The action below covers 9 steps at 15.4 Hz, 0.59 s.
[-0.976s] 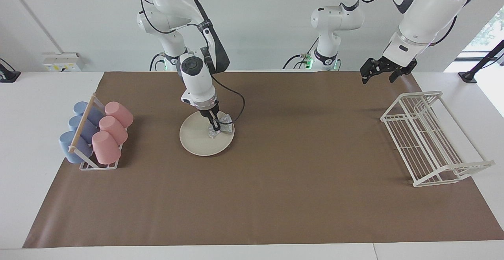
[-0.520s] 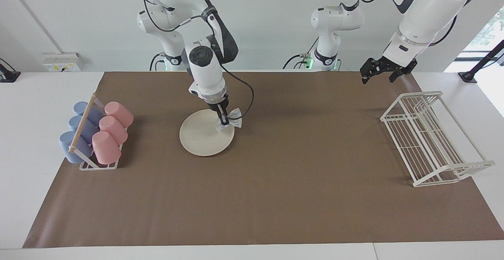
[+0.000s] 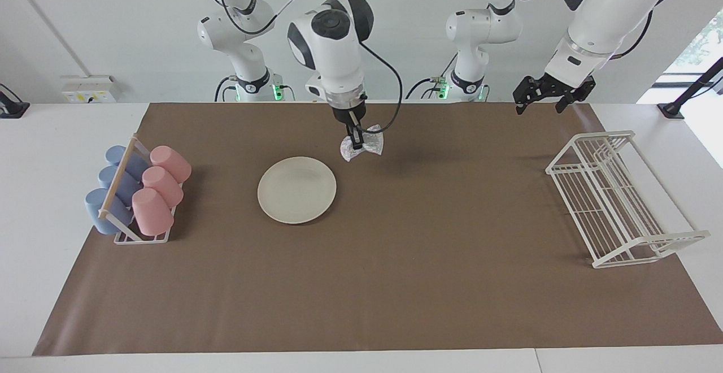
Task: Wipe plate with sponge
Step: 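Lift the sponge toward the left gripper while the left gripper extends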
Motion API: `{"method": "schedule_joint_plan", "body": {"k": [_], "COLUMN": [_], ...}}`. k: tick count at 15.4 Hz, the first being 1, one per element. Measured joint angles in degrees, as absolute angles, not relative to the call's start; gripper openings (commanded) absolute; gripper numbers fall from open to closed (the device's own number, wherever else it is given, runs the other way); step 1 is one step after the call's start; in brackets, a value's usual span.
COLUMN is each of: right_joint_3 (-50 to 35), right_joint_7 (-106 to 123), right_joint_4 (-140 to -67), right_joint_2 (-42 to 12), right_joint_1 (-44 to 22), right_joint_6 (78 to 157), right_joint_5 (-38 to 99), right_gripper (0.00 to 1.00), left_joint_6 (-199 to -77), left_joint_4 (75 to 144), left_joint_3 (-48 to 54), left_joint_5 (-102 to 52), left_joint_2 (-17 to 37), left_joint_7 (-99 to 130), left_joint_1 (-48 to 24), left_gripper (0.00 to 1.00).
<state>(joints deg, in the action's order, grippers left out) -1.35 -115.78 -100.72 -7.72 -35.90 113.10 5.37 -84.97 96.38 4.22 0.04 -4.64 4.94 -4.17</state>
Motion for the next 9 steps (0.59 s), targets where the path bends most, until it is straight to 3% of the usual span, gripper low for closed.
{"method": "schedule_joint_plan", "body": {"k": [5, 9], "right_joint_3": [-1.23, -0.91], "right_joint_7": [-118.83, -118.83], "right_joint_4": [-96.88, -95.49], "right_joint_2": [-7.76, -7.77], "right_joint_1": [-37.89, -37.83], "right_joint_6": [109.75, 108.36], "right_joint_5": [3.84, 3.81], "right_gripper": [0.00, 0.00], "left_joint_6": [-86.60, -95.43], "left_joint_4": [97.48, 107.63], "left_joint_3": [3.90, 3.29], "left_joint_5": [-10.04, -27.71], "left_joint_2": [-4.77, -7.72], "left_joint_7": [5.07, 4.97], "left_joint_1": [-4.04, -3.03], "left_gripper": [1.00, 1.00]}}
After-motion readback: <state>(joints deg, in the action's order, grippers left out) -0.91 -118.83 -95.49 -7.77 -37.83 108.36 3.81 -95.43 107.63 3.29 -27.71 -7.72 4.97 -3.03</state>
